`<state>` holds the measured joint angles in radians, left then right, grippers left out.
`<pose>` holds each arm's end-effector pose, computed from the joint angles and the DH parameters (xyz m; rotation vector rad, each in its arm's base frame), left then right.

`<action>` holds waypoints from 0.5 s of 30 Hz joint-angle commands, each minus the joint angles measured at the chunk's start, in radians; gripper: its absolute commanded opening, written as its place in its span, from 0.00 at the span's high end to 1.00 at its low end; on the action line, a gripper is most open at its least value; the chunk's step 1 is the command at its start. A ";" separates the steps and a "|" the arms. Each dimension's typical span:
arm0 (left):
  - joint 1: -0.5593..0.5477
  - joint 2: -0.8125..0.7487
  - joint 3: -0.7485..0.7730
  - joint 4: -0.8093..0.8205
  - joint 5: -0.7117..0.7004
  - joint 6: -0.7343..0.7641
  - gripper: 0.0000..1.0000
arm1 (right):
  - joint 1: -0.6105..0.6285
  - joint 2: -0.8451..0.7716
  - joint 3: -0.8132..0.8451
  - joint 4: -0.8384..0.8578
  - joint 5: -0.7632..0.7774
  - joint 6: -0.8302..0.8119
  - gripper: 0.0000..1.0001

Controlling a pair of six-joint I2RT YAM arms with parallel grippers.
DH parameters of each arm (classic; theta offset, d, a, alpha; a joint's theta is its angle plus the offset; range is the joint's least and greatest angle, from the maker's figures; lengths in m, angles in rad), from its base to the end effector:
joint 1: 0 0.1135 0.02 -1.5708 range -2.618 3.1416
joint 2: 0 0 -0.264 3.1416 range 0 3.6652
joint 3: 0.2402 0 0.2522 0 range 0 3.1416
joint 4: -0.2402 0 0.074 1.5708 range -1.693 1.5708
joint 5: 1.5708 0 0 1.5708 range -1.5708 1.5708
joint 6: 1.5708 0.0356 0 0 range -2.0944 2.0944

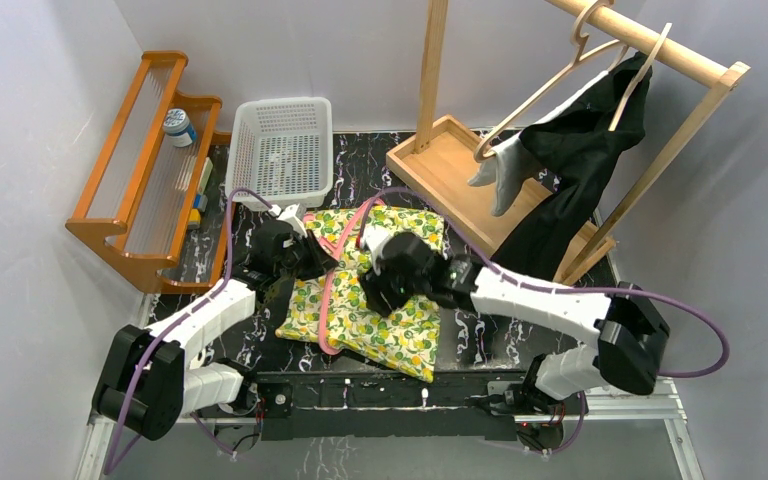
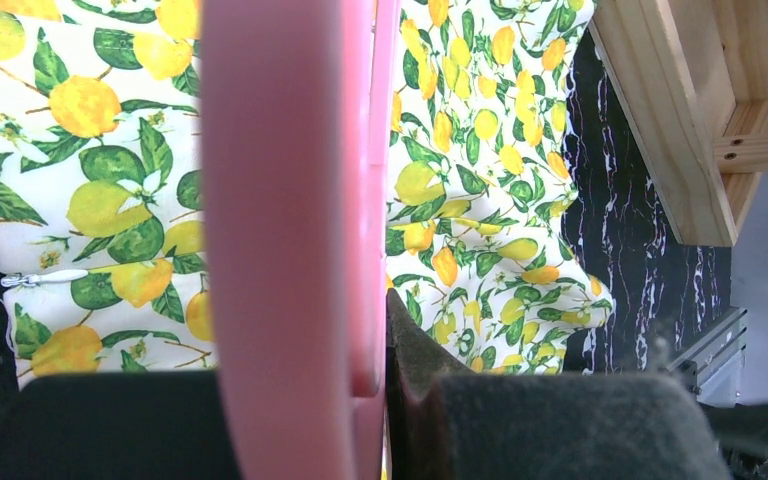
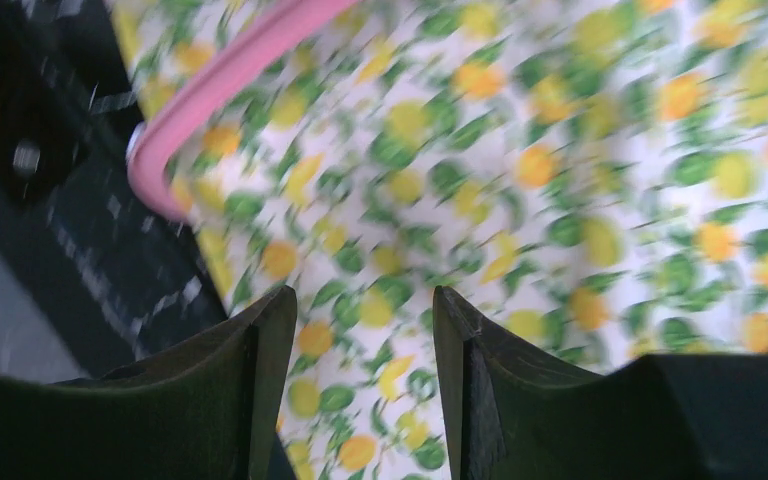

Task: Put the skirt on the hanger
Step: Hang the skirt on the hanger.

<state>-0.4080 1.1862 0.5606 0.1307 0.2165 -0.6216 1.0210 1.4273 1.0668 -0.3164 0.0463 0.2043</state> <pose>0.2268 -0.1064 0.2117 -0.0911 2.1647 -0.8397 0.1676 0.2703 0.2759 -0.8968 2.1376 0.5949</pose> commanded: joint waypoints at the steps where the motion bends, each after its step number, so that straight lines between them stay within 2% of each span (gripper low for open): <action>1: -0.003 0.003 0.041 -0.028 -0.013 -0.001 1.00 | 0.080 -0.093 -0.182 0.113 -0.183 -0.047 0.40; 4: -0.003 0.012 0.048 -0.032 -0.004 0.000 1.00 | 0.127 -0.139 -0.281 0.186 -0.256 -0.053 0.40; 7: -0.003 0.009 0.049 -0.034 -0.005 -0.004 1.00 | 0.177 -0.134 -0.331 0.257 -0.234 -0.059 0.40; 12: -0.003 -0.001 0.047 -0.036 -0.003 -0.020 1.00 | 0.221 -0.041 -0.319 0.339 -0.229 -0.063 0.42; 15: -0.003 -0.006 0.047 -0.039 -0.008 -0.024 1.00 | 0.250 0.022 -0.284 0.365 -0.217 -0.071 0.49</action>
<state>-0.4080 1.1969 0.5720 0.1219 0.2169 -0.6319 1.2411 1.3865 0.7261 -0.0677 -0.1677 0.1539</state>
